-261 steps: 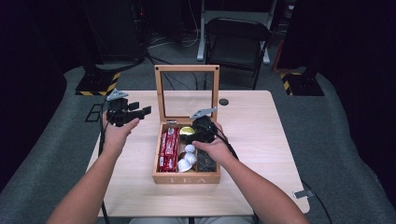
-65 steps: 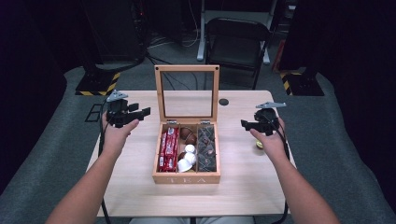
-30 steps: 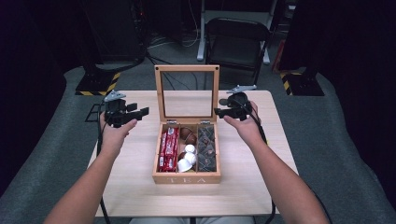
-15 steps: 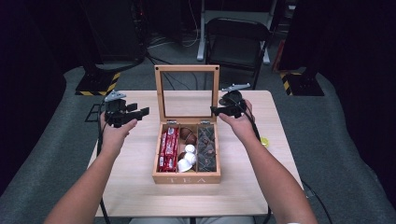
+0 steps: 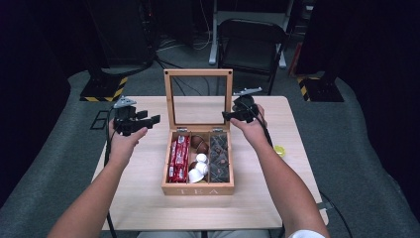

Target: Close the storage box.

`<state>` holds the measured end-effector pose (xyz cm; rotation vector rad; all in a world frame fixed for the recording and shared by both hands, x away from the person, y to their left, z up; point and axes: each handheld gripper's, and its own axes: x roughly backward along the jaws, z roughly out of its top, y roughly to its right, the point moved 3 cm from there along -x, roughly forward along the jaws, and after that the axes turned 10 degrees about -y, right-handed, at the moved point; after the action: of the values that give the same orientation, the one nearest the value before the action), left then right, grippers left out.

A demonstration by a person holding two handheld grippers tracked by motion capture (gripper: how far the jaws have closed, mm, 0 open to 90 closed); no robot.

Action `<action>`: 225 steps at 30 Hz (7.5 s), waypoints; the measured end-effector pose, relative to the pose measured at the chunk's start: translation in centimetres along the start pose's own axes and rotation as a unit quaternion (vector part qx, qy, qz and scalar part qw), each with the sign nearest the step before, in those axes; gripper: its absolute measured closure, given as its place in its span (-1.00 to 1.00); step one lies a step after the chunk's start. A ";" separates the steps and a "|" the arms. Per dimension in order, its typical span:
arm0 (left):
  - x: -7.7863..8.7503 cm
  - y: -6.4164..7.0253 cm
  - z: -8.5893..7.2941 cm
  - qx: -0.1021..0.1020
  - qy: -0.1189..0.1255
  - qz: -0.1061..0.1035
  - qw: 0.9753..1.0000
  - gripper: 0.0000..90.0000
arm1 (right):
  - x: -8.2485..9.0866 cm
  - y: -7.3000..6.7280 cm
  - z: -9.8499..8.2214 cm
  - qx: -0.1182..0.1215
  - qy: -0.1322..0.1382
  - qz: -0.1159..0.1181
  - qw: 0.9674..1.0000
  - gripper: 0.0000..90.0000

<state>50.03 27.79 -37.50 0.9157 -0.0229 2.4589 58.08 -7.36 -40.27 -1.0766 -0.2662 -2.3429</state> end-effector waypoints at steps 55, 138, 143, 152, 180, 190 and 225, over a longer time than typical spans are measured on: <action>0.4 -0.8 -0.7 0.004 -0.001 0.004 1.000 -0.13 | -0.8 0.1 2.2 0.004 -0.005 -0.004 1.000 0.26; -0.2 3.2 2.8 -0.054 0.005 -0.018 0.998 0.37 | 3.5 -2.8 -2.6 0.035 0.034 0.014 0.999 0.20; 0.1 3.4 2.5 -0.061 0.002 -0.018 0.998 0.36 | 3.9 -2.9 -2.9 0.039 0.039 0.016 0.998 0.20; 1.1 3.9 2.3 -0.066 0.008 -0.024 0.997 0.33 | 4.9 -3.0 -3.3 0.034 0.049 0.033 0.998 0.20; 3.3 5.5 -2.6 -0.072 0.012 -0.057 0.996 0.25 | 8.4 -5.4 -7.0 0.049 0.075 0.068 0.994 0.10; 3.5 6.0 -4.7 -0.079 0.005 -0.061 0.995 0.25 | 8.9 -6.0 -8.7 0.047 0.083 0.080 0.992 0.10; 3.5 6.9 -9.1 -0.100 -0.015 -0.051 0.994 0.26 | 10.7 -7.9 -13.2 0.083 0.099 0.076 0.989 0.13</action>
<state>38.98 25.10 -41.27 0.8435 -0.2229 2.2994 39.50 -10.10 -40.58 -0.7512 -0.2871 -2.2269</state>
